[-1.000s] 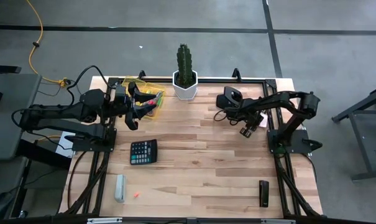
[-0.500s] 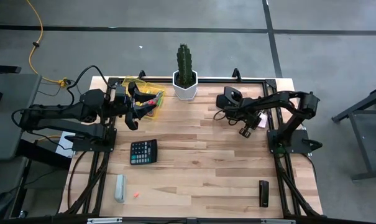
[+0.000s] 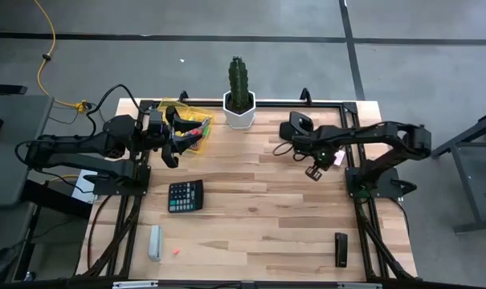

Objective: Pack school essentials
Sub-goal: Put the sticky notes into the transparent yellow supply box

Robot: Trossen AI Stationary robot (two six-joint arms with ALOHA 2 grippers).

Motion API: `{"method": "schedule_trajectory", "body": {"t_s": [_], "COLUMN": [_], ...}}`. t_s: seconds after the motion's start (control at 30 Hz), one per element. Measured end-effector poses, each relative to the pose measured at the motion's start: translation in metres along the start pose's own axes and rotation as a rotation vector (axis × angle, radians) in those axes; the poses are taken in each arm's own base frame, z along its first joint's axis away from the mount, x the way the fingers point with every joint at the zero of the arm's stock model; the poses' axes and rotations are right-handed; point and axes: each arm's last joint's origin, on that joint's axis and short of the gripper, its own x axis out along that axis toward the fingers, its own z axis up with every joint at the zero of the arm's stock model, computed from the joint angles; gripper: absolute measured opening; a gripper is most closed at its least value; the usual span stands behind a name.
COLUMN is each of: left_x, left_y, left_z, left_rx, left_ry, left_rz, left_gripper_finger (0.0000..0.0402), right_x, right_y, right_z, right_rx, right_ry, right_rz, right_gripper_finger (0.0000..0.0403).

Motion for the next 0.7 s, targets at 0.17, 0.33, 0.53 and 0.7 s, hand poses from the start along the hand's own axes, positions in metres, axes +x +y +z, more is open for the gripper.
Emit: {"method": "schedule_trajectory", "body": {"t_s": [0.17, 0.33, 0.53, 0.7], "left_x": [0.0, 0.0, 0.0, 0.0], "left_y": [0.0, 0.0, 0.0, 0.0], "left_z": [0.0, 0.0, 0.0, 0.0], "left_rx": [0.0, 0.0, 0.0, 0.0], "left_ry": [0.0, 0.0, 0.0, 0.0], "left_rz": [0.0, -0.001, -0.001, -0.001], "left_gripper_finger": [0.0195, 0.0195, 0.0195, 0.0195], "right_x": [0.0, 0.014, 0.024, 0.033], "right_y": [-0.01, -0.019, -0.029, -0.032], "right_z": [-0.01, -0.012, -0.01, -0.002], "right_rx": [0.015, 0.037, 0.007, -0.038], "right_ry": [0.103, 0.152, 0.163, 0.211], "right_rz": [-0.043, -0.01, -0.06, -0.054], "right_gripper_finger": [0.0012, 0.0077, 0.0173, 0.0194]}}
